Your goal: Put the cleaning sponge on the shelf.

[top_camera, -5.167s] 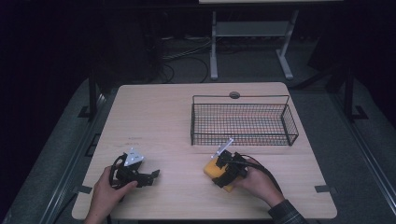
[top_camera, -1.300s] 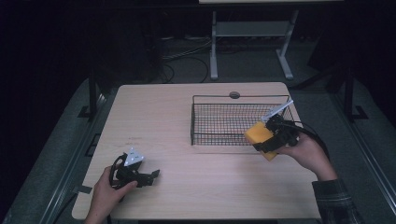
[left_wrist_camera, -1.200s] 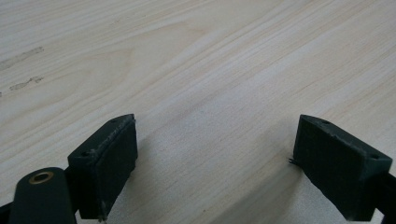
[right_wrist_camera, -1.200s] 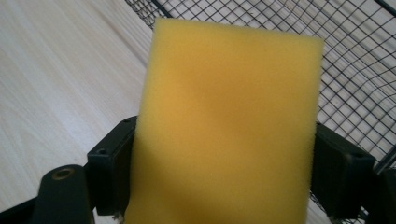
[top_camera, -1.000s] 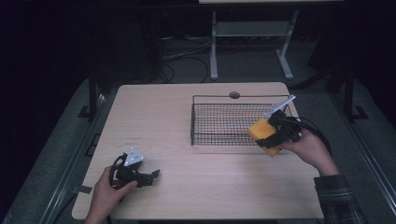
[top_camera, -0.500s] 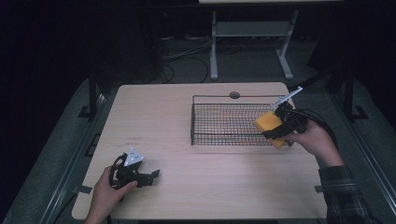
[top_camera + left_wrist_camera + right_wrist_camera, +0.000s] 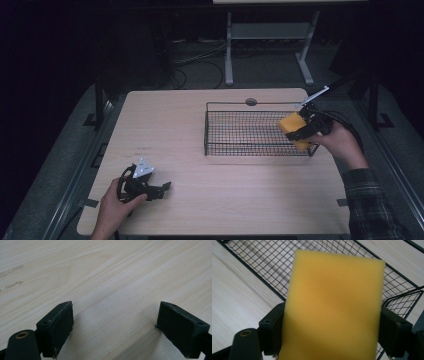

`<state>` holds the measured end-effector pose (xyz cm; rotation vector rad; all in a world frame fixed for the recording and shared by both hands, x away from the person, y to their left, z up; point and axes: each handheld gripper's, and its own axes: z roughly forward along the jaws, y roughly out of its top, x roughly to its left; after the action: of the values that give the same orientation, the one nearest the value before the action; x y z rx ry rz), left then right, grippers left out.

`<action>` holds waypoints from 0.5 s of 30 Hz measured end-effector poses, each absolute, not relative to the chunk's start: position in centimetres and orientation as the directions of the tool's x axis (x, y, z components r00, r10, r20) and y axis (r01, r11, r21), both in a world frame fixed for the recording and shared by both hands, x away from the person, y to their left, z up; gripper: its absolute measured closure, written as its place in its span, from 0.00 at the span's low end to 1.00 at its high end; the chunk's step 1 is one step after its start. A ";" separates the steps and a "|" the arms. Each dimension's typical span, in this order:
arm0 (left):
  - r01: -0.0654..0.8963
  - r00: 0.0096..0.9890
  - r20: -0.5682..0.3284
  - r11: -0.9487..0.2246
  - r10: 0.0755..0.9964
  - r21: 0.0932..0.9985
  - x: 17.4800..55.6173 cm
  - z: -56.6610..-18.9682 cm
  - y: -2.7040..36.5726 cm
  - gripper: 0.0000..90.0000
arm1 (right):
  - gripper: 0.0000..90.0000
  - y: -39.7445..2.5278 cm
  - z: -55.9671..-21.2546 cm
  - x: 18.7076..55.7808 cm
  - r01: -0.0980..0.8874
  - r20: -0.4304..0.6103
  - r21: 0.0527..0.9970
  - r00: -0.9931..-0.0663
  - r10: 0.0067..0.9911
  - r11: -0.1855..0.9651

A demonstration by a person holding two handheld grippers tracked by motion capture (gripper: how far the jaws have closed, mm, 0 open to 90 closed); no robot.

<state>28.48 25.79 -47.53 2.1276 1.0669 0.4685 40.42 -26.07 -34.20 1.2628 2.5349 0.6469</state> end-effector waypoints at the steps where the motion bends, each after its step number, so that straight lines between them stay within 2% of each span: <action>1: 0.550 0.595 0.009 -0.415 0.803 0.725 28.5 -47.5 25.8 0.14 | 0.23 -26.2 -34.3 40.6 0.700 -0.015 0.484 -0.593 0.805 0.525; 15: 0.550 0.595 0.009 -0.415 0.803 0.724 28.5 -47.5 25.8 0.14 | 0.23 -27.0 -35.3 43.2 0.741 -0.005 0.475 -0.538 0.843 0.475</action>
<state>28.48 25.79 -47.52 2.1278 1.0668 0.4685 43.22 -27.04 -35.30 1.3606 2.4851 0.6243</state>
